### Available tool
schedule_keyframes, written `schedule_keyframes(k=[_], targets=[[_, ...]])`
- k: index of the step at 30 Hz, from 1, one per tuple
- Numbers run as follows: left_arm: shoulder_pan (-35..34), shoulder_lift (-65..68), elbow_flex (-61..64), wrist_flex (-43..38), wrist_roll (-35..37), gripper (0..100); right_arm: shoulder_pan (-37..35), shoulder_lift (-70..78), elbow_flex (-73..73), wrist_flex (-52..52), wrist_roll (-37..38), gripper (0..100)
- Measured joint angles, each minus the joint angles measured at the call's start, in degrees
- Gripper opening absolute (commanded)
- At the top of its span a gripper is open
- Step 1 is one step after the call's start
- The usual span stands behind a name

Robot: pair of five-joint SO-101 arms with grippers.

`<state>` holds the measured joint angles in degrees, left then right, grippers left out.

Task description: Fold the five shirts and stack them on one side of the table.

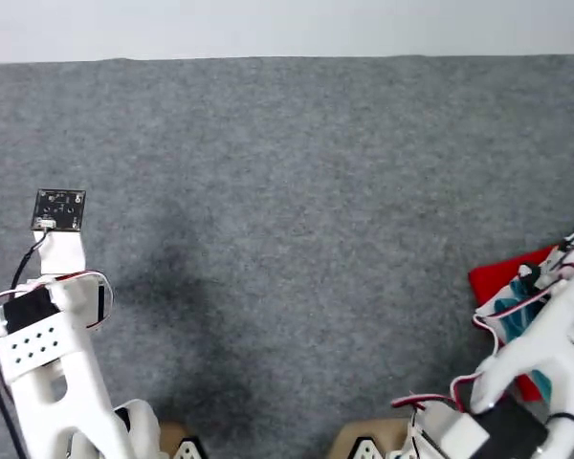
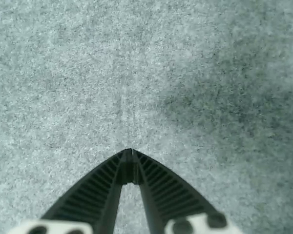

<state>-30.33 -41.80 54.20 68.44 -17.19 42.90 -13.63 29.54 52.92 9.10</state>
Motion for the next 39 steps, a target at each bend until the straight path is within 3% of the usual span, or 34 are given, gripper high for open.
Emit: schedule_keyframes(k=[7,12,15,20,32,39], targets=[[0.00,0.00,0.00,0.00,0.00,0,-0.79,-5.89,-11.08,24.62,0.00,19.5],[0.00,0.00,0.00,0.00,0.00,0,-1.05,-6.51,-14.15,38.07,0.00,18.6],[0.00,0.00,0.00,0.00,0.00,0,-1.32,-6.51,-13.71,39.65,0.18,18.6],[0.00,0.00,0.00,0.00,0.00,0,-1.23,-6.51,-10.11,40.18,9.23,18.6],[0.00,0.00,2.20,-0.09,0.00,0,3.78,-6.68,-9.05,38.95,20.40,18.7],[0.00,0.00,2.20,-0.09,0.00,0,5.63,-6.68,-8.35,33.93,26.90,18.7]])
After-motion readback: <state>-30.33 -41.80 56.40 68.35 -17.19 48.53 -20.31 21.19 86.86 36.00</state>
